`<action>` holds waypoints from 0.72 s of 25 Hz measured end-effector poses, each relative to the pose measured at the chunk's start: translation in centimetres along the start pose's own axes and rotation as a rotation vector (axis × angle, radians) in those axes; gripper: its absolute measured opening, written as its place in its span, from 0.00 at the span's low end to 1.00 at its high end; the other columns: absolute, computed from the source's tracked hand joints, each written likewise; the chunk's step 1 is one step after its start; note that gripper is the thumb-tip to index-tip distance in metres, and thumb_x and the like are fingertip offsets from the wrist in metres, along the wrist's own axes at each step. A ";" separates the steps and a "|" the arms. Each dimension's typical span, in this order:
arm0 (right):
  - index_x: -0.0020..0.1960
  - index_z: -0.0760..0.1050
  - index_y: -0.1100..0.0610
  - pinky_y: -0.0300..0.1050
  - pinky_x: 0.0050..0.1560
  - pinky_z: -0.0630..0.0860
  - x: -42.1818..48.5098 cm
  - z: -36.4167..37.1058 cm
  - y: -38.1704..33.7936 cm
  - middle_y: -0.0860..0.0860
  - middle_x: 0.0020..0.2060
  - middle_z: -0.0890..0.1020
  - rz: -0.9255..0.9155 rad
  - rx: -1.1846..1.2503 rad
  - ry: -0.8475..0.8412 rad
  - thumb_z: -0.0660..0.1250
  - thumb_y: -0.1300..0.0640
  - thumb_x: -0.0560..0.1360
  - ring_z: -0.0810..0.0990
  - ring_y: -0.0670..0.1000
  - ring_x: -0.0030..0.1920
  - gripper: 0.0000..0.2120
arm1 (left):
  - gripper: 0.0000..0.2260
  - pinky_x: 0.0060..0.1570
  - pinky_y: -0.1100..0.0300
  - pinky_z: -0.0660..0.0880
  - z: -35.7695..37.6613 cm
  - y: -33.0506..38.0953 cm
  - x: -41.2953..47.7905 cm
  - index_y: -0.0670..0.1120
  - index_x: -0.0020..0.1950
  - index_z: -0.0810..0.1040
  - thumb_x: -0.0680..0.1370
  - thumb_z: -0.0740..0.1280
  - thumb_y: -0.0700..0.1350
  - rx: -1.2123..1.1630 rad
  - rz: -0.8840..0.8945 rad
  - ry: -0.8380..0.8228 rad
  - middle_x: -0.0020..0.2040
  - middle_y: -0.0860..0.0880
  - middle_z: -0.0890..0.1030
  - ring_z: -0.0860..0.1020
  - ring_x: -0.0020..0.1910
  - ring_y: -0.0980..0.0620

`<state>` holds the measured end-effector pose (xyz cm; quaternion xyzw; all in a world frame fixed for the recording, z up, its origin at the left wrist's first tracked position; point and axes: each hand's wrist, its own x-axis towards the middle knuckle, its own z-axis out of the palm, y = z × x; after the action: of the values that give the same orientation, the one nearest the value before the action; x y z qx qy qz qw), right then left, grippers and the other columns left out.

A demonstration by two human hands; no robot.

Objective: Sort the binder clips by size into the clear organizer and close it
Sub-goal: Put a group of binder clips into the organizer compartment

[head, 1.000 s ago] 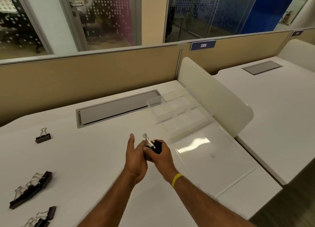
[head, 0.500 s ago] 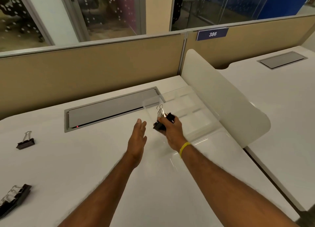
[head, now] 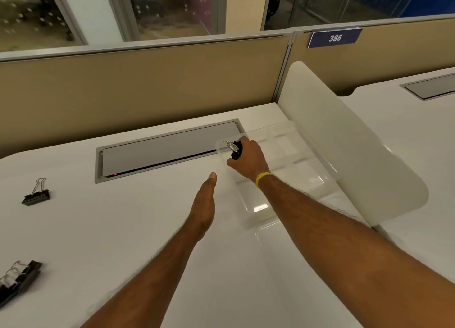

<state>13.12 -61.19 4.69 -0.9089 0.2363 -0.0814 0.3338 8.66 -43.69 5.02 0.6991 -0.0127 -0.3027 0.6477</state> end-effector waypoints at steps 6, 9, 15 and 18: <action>0.63 0.71 0.57 0.51 0.59 0.77 -0.3 0.4 0.2 0.57 0.59 0.74 -0.068 -0.186 -0.034 0.72 0.52 0.72 0.75 0.57 0.58 0.22 | 0.25 0.75 0.51 0.54 -1.0 0.0 -0.3 0.50 0.78 0.57 0.83 0.48 0.57 0.099 0.037 -0.012 0.78 0.52 0.61 0.59 0.76 0.52; 0.68 0.69 0.56 0.52 0.60 0.74 -0.8 -0.6 0.2 0.55 0.64 0.72 -0.071 -0.196 -0.006 0.70 0.52 0.73 0.71 0.56 0.64 0.26 | 0.24 0.74 0.55 0.54 -1.8 0.1 -1.1 0.49 0.77 0.58 0.83 0.50 0.56 0.148 0.076 -0.009 0.77 0.51 0.61 0.59 0.76 0.53; 0.68 0.68 0.56 0.51 0.60 0.72 -4.5 -2.7 1.6 0.54 0.65 0.72 -0.056 -0.187 0.036 0.68 0.54 0.72 0.69 0.56 0.65 0.25 | 0.28 0.73 0.56 0.56 -4.1 -0.6 -2.9 0.50 0.76 0.62 0.80 0.53 0.63 0.354 0.148 0.063 0.76 0.52 0.64 0.62 0.75 0.54; 0.68 0.69 0.57 0.49 0.61 0.70 -7.6 -2.9 2.2 0.54 0.65 0.73 -0.063 -0.188 0.036 0.68 0.54 0.73 0.69 0.56 0.66 0.25 | 0.34 0.75 0.49 0.56 -5.3 -0.8 -4.2 0.51 0.77 0.61 0.76 0.51 0.68 0.516 0.157 0.090 0.77 0.52 0.63 0.60 0.76 0.52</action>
<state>4.75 -60.64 5.61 -0.9416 0.2203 -0.0858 0.2400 7.23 -37.05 5.86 0.8505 -0.1149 -0.2070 0.4698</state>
